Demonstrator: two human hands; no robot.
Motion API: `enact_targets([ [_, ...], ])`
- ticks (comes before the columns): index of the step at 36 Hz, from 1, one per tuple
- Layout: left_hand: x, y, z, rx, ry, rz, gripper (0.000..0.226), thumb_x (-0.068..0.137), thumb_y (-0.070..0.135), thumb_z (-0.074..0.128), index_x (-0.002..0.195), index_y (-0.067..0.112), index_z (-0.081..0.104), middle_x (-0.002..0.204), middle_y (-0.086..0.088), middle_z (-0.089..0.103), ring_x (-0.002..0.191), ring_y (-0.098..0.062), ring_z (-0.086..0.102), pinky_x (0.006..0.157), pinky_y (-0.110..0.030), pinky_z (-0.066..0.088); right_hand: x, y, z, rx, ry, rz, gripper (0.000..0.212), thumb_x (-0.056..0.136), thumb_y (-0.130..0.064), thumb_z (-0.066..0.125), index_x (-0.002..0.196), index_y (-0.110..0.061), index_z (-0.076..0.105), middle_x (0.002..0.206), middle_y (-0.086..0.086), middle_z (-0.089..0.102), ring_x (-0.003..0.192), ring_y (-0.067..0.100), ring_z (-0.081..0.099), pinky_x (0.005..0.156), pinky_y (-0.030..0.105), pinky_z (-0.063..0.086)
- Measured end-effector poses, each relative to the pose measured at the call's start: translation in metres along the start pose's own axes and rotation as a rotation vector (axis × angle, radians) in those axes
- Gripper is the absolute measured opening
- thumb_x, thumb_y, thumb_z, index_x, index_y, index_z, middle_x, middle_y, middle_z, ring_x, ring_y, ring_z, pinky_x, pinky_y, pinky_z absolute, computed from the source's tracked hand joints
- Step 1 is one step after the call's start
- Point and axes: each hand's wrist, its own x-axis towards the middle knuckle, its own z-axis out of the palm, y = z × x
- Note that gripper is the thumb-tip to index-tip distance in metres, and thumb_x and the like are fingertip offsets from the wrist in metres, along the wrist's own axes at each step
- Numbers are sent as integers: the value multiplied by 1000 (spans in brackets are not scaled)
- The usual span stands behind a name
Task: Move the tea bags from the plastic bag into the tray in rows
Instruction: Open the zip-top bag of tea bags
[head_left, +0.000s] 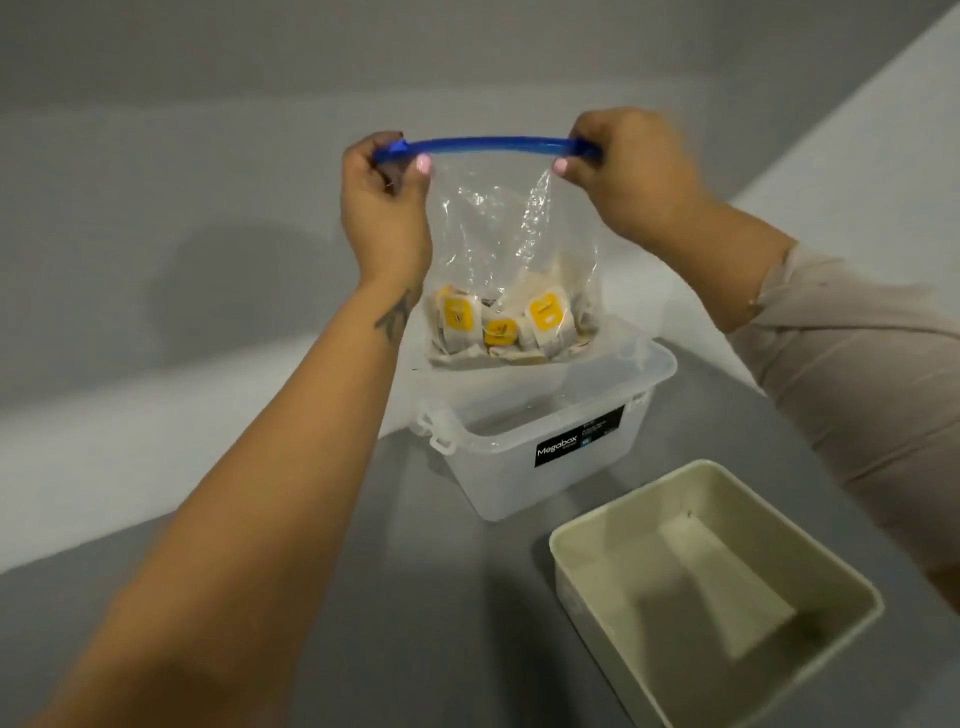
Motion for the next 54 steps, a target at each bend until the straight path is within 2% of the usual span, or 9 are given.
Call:
enact_targets([
  [2, -2, 13, -5, -35, 20, -39, 20, 87, 7, 61, 99, 21, 53, 90, 2, 60, 85, -16, 65, 85, -37, 53, -6, -11, -10, 13, 17, -36, 29, 93, -33, 56, 106, -7, 62, 84, 5, 50, 78, 20, 45, 69, 28, 31],
  [10, -39, 30, -44, -123, 46, -77, 19, 92, 7, 57, 107, 12, 48, 98, -5, 61, 73, -6, 65, 67, -20, 51, -53, -47, -32, -14, -126, -129, 26, 92, -41, 56, 100, -18, 62, 79, 2, 50, 77, 25, 49, 67, 28, 31],
  [16, -79, 10, -83, -19, 23, -124, 15, 96, 17, 54, 109, 11, 49, 90, 2, 62, 78, -4, 63, 74, -19, 49, -104, -68, -28, 55, -345, -195, 23, 90, -43, 58, 97, -21, 62, 70, -4, 54, 76, 23, 56, 69, 30, 43],
  [20, -107, -6, -98, 40, 25, -175, 5, 98, 17, 50, 102, 17, 49, 89, 7, 60, 79, 1, 60, 81, -18, 48, -137, -79, -16, 61, -440, -213, 24, 88, -46, 60, 99, -24, 62, 68, -9, 50, 76, 18, 52, 65, 28, 38],
  [26, -139, -40, -120, 163, -56, -349, 15, 101, 18, 41, 96, 21, 54, 87, 8, 59, 83, -5, 56, 81, -23, 45, -174, -86, 8, -78, -603, -225, 26, 87, -43, 62, 103, -23, 63, 83, -2, 54, 80, 19, 50, 64, 28, 35],
  [36, -185, -85, -152, 204, -251, -626, 20, 99, 18, 46, 85, 24, 59, 82, 6, 62, 78, -2, 55, 72, -20, 39, -229, -85, 48, -155, -913, -197, 15, 87, -33, 60, 84, -21, 52, 70, -4, 47, 74, 19, 49, 63, 27, 36],
  [43, -179, -88, -143, 82, -291, -621, 7, 95, 10, 50, 95, 11, 57, 87, 2, 61, 77, -2, 56, 61, -3, 42, -214, -93, 62, -159, -948, -126, 45, 85, -63, 51, 78, -19, 54, 65, -4, 49, 67, 16, 51, 58, 28, 35],
  [48, -179, -88, -139, 40, -356, -595, 8, 96, 10, 49, 93, 13, 56, 89, -1, 60, 67, 9, 56, 62, -4, 41, -192, -104, 82, -69, -782, 31, 42, 93, -56, 43, 111, -20, 54, 85, -1, 54, 83, 18, 53, 68, 31, 38],
  [54, -186, -88, -134, 8, -313, -577, 13, 95, -1, 46, 104, 0, 56, 81, -2, 60, 53, 9, 53, 56, -4, 39, -185, -110, 114, -10, -620, 148, 36, 93, -51, 47, 102, -18, 60, 100, 5, 65, 97, 26, 59, 68, 29, 35],
])
